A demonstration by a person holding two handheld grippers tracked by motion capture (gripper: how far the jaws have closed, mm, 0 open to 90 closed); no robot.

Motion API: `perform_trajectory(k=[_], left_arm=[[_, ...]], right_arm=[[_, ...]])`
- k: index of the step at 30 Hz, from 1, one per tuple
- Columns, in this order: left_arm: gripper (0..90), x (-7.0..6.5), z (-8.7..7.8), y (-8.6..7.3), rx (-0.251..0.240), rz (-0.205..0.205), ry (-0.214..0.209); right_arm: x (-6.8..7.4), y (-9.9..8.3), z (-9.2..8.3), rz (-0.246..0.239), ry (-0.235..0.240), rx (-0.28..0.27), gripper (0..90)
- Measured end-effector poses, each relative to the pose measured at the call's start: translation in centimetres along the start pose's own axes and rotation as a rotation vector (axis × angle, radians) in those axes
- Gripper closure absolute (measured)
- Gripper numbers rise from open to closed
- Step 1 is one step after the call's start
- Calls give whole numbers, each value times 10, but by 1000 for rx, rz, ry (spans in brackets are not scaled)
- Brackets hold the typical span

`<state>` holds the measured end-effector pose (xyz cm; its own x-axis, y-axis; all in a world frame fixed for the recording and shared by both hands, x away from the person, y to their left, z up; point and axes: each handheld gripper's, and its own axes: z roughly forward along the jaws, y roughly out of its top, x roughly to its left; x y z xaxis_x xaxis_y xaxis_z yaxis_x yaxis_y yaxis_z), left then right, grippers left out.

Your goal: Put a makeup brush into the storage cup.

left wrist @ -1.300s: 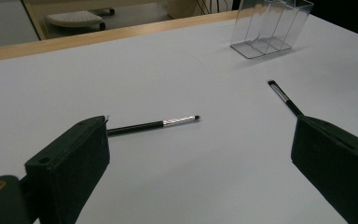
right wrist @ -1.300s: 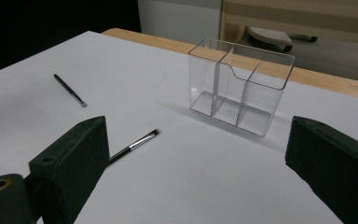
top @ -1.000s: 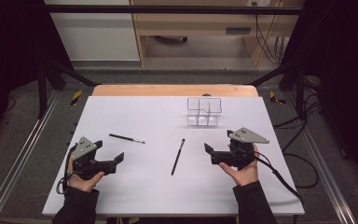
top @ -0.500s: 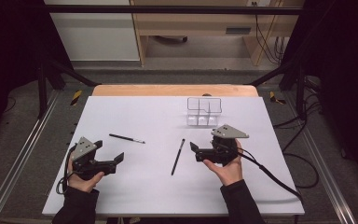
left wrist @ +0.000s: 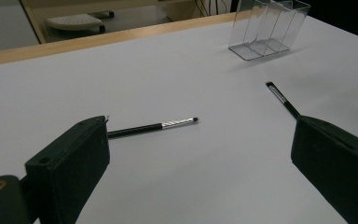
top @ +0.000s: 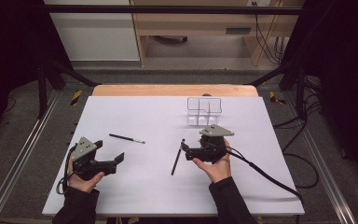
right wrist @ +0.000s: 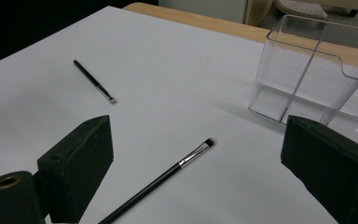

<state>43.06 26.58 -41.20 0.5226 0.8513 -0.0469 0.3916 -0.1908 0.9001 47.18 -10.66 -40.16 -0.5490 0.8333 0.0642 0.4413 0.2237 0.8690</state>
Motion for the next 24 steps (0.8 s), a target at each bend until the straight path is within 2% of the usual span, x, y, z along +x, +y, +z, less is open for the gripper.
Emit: perform_trajectory(k=[5,15,24], left_arm=[[35,0,0,0,-2,1,-1],[35,0,-1,1,-5,1,-3],[36,0,-2,1,-9,2,-2]], right_arm=[[6,-2,14,-9,1,37,101],[17,-3,31,-11,4,67,111],[22,-16,49,1,0,123,142]])
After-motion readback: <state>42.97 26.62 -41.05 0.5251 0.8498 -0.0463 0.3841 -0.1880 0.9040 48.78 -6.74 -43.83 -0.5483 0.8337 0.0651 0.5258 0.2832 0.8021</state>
